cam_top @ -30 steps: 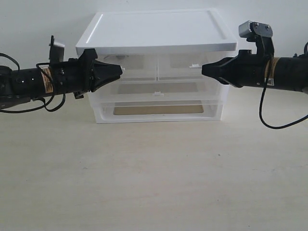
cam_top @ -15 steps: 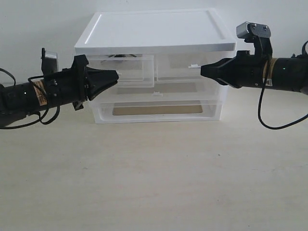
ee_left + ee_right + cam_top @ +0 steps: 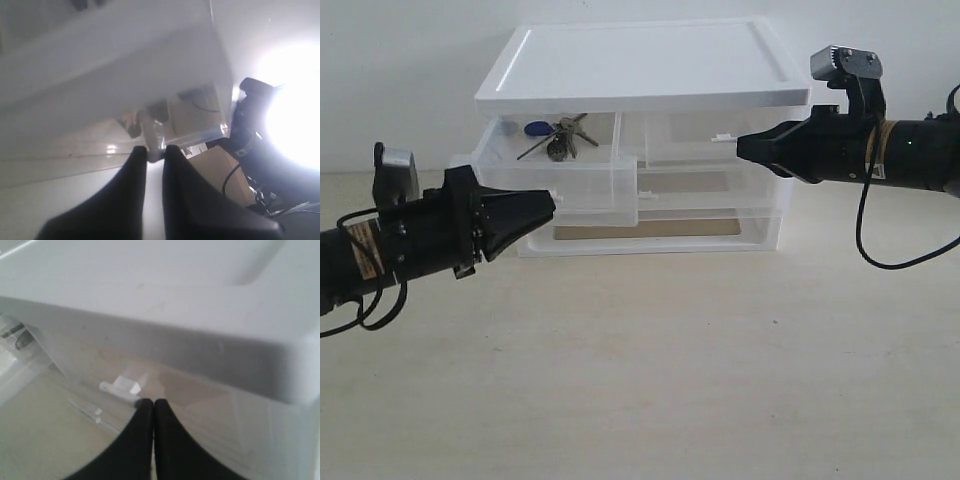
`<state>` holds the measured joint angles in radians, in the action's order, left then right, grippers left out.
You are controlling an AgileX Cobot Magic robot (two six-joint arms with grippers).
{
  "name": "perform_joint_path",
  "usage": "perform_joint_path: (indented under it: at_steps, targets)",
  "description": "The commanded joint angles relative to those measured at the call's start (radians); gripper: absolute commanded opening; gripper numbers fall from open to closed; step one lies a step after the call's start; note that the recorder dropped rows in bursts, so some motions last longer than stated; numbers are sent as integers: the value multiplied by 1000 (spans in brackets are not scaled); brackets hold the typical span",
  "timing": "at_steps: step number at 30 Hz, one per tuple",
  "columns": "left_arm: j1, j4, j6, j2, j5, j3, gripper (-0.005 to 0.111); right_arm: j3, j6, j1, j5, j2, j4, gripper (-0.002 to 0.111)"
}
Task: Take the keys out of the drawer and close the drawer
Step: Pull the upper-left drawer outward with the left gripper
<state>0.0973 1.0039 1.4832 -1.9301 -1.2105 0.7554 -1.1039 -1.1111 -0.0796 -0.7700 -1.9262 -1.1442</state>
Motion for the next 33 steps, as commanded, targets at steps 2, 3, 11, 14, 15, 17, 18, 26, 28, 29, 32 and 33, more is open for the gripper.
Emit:
perform_joint_path:
  at_steps: [2, 3, 11, 14, 15, 17, 18, 26, 28, 29, 32, 33]
  targets:
    - [-5, -9, -66, 37, -11, -87, 4, -15, 2, 9, 56, -2, 73, 0]
    - [-5, -9, -77, 40, -11, -103, 4, -15, 2, 9, 56, -2, 73, 0]
    - [-5, -28, -145, 51, -11, -184, 4, -15, 2, 9, 58, -2, 73, 0]
    - [-5, -21, -149, 51, -11, -196, 4, -15, 2, 9, 58, -2, 73, 0]
    - [-5, -23, -161, 51, -11, -198, 4, -15, 2, 9, 58, -2, 73, 0]
    - [-5, -30, -175, 51, -11, -198, 4, -15, 2, 9, 58, -2, 73, 0]
    - [-5, -26, -178, 51, -11, -193, 4, -15, 2, 9, 58, -2, 73, 0]
    - [54, 27, -183, 51, -11, -184, 25, -15, 2, 9, 58, -2, 73, 0]
    - [67, 25, -201, 51, -11, -184, 28, -15, 2, 9, 60, -2, 73, 0]
    - [67, 25, -201, 51, -11, -184, 29, -15, 2, 9, 60, -2, 73, 0]
    - [64, 71, -197, 62, -11, -184, 30, -15, 2, 9, 62, -2, 73, 0]
    - [64, 97, -197, 73, -11, -188, 30, -15, 4, 9, 62, -2, 73, 0]
